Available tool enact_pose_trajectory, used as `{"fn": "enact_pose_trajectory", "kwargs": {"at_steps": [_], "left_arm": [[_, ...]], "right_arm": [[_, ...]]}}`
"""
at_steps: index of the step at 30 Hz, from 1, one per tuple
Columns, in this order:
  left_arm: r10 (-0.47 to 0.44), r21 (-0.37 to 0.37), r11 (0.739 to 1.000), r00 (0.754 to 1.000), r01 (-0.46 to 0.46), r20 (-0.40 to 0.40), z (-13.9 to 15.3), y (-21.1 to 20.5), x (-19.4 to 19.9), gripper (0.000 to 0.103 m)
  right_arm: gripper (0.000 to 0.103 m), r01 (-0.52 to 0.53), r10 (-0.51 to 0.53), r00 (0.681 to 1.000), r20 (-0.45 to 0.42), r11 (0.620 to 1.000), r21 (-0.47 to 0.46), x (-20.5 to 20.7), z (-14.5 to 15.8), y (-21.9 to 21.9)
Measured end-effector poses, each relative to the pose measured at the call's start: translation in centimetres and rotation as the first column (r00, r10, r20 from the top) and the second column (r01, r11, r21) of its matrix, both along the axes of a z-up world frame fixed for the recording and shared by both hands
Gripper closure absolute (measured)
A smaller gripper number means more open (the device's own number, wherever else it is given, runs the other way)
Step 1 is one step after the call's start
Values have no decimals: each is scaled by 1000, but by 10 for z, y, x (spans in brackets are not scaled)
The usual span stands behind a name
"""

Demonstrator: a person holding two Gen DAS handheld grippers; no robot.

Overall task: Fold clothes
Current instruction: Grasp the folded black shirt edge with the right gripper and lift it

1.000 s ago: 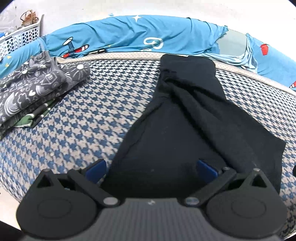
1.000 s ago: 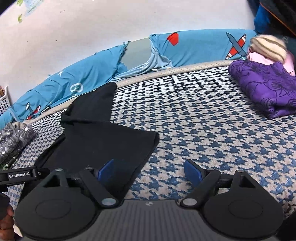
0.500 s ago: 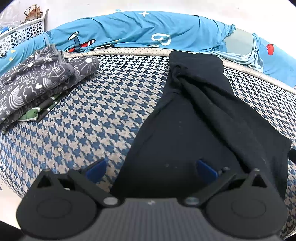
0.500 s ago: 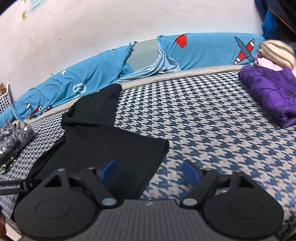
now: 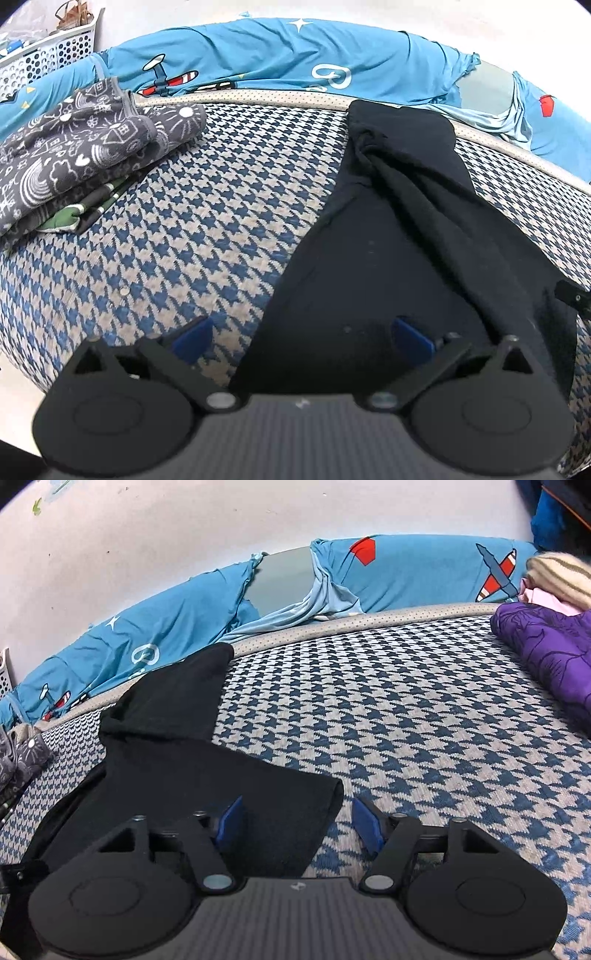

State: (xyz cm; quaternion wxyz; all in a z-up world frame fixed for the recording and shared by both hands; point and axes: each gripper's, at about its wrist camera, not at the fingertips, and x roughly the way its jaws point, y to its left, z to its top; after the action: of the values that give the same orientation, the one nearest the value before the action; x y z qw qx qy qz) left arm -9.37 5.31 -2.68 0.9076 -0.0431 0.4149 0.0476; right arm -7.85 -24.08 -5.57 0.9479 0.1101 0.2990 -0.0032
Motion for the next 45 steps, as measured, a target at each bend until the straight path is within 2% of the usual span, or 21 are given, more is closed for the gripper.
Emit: {"fn": "enact_pose_trajectory", "kwargs": {"at_steps": [6, 8, 13, 19, 27, 37, 45], "left_arm": [[4, 0, 1000, 1000, -4, -7, -2, 1, 3, 0], [7, 7, 1000, 1000, -7, -10, -3, 1, 3, 0], [30, 40, 999, 999, -29, -28, -7, 3, 5, 0], [75, 37, 997, 996, -74, -45, -11, 14, 5, 0], [121, 28, 992, 992, -121, -33, -7, 25, 1, 0], [165, -13, 986, 986, -165, -4, 2, 46, -5, 0], [251, -29, 968, 967, -250, 34, 11, 78, -15, 0]], "right_arm": [[64, -5, 5, 1000, 6, 999, -48, 5, -3, 8], [85, -20, 20, 1000, 6, 999, -49, 6, -4, 9], [94, -46, 47, 999, 13, 998, -47, 4, -3, 14], [96, -86, 88, 995, 58, 996, -23, -11, 14, 20], [96, -237, 234, 960, 150, 972, -2, -42, 49, 49], [96, -415, 399, 893, 209, 909, 35, -71, 77, 97], [96, -561, 553, 814, 181, 828, -7, -93, 70, 152]]}}
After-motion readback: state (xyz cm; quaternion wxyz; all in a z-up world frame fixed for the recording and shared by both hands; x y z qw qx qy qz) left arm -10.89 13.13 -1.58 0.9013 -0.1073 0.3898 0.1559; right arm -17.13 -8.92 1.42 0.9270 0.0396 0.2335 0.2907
